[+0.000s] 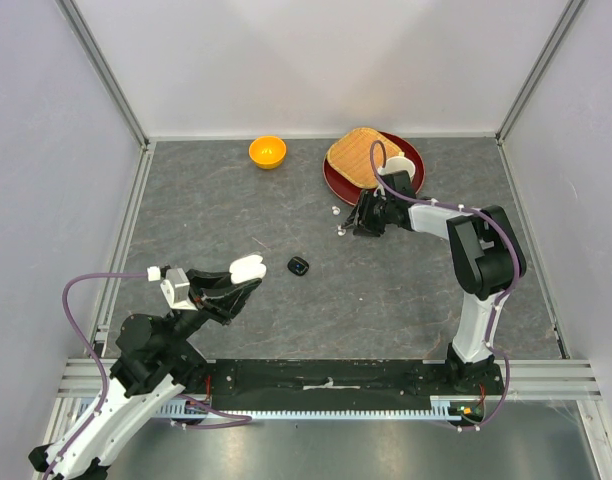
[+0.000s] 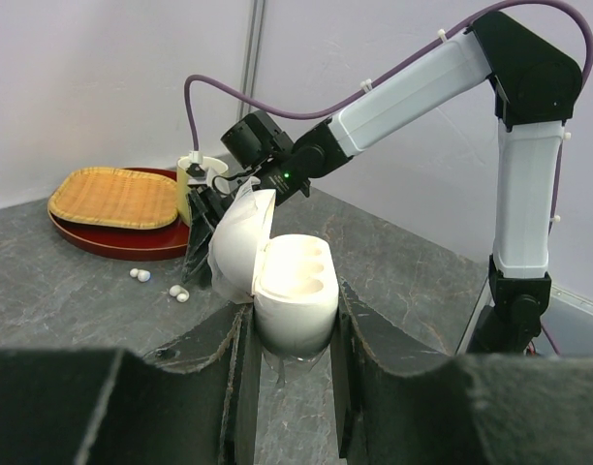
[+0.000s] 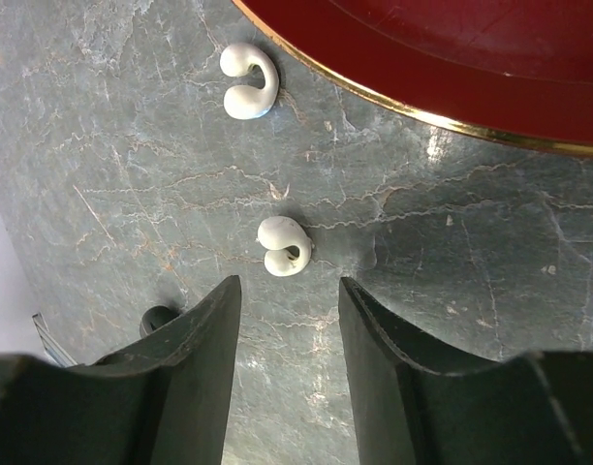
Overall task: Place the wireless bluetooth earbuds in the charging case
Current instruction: Move the earbud to the center of the board.
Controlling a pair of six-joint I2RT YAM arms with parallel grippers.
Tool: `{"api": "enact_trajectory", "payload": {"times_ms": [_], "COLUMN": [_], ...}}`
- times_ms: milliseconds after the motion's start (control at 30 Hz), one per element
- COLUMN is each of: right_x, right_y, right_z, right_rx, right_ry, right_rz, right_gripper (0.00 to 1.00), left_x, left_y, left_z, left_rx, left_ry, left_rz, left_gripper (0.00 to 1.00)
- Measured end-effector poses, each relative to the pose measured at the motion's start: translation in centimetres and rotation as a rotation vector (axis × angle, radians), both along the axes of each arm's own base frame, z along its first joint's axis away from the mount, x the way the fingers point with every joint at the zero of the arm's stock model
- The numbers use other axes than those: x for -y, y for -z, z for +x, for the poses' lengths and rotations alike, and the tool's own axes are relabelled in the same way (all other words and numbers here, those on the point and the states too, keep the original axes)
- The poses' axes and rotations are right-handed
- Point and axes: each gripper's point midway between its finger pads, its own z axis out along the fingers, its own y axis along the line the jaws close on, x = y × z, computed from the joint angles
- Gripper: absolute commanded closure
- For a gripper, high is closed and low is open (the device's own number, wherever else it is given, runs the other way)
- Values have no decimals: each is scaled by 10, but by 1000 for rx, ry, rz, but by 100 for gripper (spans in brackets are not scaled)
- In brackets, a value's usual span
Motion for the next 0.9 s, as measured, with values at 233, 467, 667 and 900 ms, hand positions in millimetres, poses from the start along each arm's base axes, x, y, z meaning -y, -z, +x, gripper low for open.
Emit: {"api": "enact_trajectory", "payload": {"times_ms": [233, 467, 667, 900], "right_x": [1, 1, 0, -6], "right_y": [0, 3, 8, 11], "right_z": [0, 0, 0, 2], "right_rx": [1, 0, 9, 32], "right_ry": [1, -1, -5, -11], "right_rz": [-4, -11, -34, -52], "right_gripper": [52, 53, 55, 63], "left_x": [0, 0, 0, 0], "left_y": [0, 0, 0, 0], "left_z": [0, 0, 0, 0], "left_rx": [0, 0, 0, 0], "left_ry": [0, 1, 0, 0], "left_rz": [0, 0, 0, 0], "left_gripper": [98, 98, 98, 98]}}
